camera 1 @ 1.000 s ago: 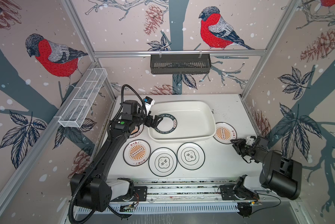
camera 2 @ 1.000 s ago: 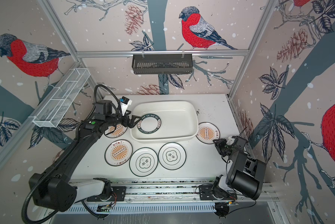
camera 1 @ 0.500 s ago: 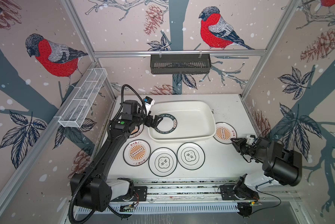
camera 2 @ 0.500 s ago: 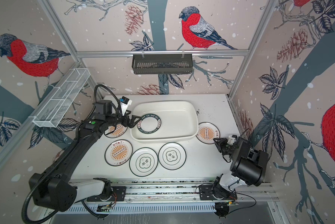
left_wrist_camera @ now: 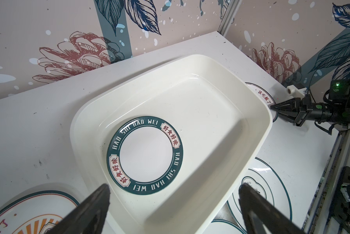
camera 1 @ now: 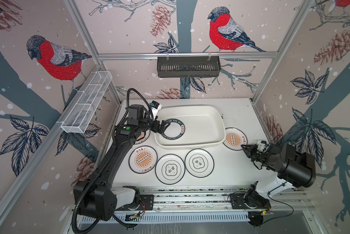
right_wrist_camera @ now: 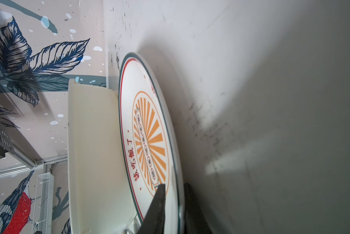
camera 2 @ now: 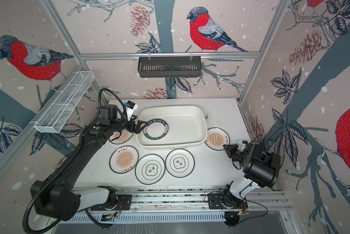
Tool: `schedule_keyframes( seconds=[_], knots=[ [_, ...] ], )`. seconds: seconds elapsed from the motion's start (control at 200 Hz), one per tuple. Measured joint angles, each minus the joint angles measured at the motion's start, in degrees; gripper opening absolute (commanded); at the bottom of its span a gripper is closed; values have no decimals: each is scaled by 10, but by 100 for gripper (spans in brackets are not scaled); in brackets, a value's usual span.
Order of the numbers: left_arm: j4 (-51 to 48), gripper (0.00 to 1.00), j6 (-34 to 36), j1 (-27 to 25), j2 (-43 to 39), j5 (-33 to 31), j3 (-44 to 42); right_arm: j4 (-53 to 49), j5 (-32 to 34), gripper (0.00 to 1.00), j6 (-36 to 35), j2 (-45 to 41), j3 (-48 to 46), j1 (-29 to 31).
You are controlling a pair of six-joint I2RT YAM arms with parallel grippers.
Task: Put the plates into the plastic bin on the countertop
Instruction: 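Lift the sunburst plate upright with the right gripper, drawing it back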
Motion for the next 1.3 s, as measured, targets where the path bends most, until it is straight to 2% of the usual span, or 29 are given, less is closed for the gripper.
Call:
schedule_keyframes(
  seconds=[0.5,0.69,0.936,1.301],
  knots=[
    [-1,98,0,0,0,0,1,25,-8,4,17,18,0,-7],
    [-2,98,0,0,0,0,2,19,-8,3,17,16,4,-17],
    [-2,98,0,0,0,-2,3,-37,21,2,15,-17,29,-35],
    [-2,98,0,0,0,-4,3,-133,43,2,11,-109,88,-52]
  ],
)
